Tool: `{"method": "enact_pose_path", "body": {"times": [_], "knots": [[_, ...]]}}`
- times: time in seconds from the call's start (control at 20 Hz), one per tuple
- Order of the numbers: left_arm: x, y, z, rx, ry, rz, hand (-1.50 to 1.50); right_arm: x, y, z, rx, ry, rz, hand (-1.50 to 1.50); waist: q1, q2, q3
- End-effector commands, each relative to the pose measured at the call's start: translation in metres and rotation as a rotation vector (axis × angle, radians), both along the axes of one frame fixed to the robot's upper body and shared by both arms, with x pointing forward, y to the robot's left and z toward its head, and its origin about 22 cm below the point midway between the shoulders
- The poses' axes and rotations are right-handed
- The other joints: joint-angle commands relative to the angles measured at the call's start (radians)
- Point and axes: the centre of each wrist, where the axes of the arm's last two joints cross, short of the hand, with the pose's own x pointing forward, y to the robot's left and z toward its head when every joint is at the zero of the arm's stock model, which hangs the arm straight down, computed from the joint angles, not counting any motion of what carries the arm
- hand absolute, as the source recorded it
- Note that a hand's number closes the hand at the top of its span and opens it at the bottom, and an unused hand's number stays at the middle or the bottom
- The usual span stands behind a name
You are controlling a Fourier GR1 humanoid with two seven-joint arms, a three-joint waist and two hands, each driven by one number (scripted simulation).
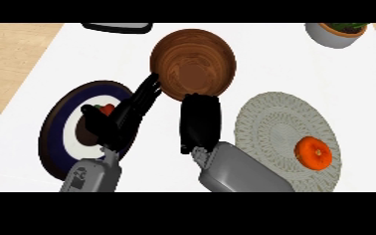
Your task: Pick the cupcake from the placemat and place it in the bowl
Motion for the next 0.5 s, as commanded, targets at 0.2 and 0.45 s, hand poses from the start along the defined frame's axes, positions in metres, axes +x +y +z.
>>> {"method": "enact_pose_path", "body": {"times": [0.2,0.45], "knots": [[0.005,-0.003,0.001,-0.005,0.021,0.007,0.0,-0.032,0.046,0.073,0.052,-0.243,-0.052,1.5,-0.03,-0.019,-0.003],[0.001,0.001,-0.007,0.005,0.043,0.029,0.0,-0.023,0.058,0.106,0.057,-0.324,-0.088,1.5,-0.037,-0.015,-0.004]]}}
